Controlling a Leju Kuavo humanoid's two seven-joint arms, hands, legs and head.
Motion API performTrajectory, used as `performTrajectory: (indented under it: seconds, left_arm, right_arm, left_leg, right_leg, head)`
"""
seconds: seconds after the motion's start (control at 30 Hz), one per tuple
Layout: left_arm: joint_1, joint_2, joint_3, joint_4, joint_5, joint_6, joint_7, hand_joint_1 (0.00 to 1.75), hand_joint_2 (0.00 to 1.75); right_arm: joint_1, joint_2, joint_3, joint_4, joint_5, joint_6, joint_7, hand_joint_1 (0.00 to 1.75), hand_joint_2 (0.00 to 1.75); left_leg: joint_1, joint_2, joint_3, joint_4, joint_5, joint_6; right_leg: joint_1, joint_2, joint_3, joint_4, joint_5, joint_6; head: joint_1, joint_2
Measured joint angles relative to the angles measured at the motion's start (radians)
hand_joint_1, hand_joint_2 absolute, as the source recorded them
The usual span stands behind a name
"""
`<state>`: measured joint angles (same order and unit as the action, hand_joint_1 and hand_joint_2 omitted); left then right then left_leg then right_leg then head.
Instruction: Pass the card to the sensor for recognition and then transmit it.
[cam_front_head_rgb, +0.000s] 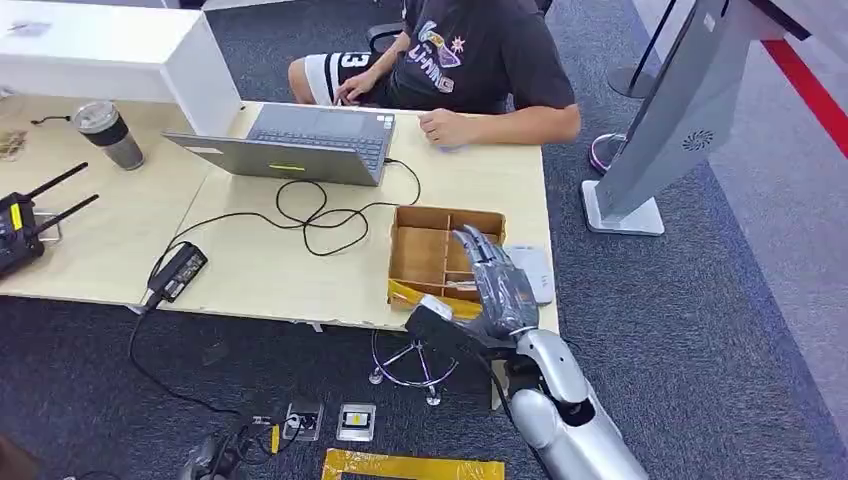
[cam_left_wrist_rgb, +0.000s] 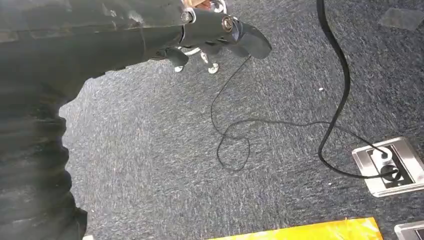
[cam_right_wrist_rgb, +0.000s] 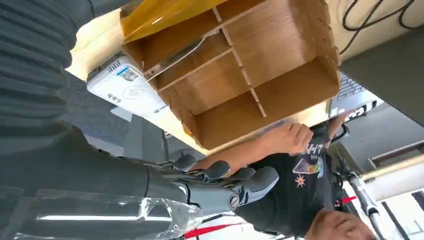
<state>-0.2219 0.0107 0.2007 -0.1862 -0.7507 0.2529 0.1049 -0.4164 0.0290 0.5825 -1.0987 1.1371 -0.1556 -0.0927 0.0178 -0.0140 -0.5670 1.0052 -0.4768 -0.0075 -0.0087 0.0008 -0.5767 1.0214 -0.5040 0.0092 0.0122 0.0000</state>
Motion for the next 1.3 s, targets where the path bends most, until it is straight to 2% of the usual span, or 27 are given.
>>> performTrajectory:
  seconds: [1.03, 1.3]
  left_arm:
    - [-0.002, 0.0, -0.006, 0.0, -0.009, -0.003, 0.0, 0.0, 1.75]
    - [-0.006, 0.0, -0.006, 0.0, -0.019, -0.01, 0.0, 0.0, 1.75]
  right_arm:
    - [-0.043, 0.008, 0.0, 0.114, 0.08, 0.002, 0.018, 0.0, 1.75]
    - [-0.063, 0.009, 0.0, 0.141, 0.095, -0.022, 0.019, 0.0, 1.75]
  left_leg:
    - [0.0, 0.0, 0.0, 0.0, 0.0, 0.0]
    - [0.0, 0.0, 0.0, 0.0, 0.0, 0.0]
  right_leg:
    - [0.0, 0.0, 0.0, 0.0, 0.0, 0.0]
    - [0.0, 0.0, 0.0, 0.0, 0.0, 0.0]
  head:
    - [0.0, 0.0]
    - [0.0, 0.0]
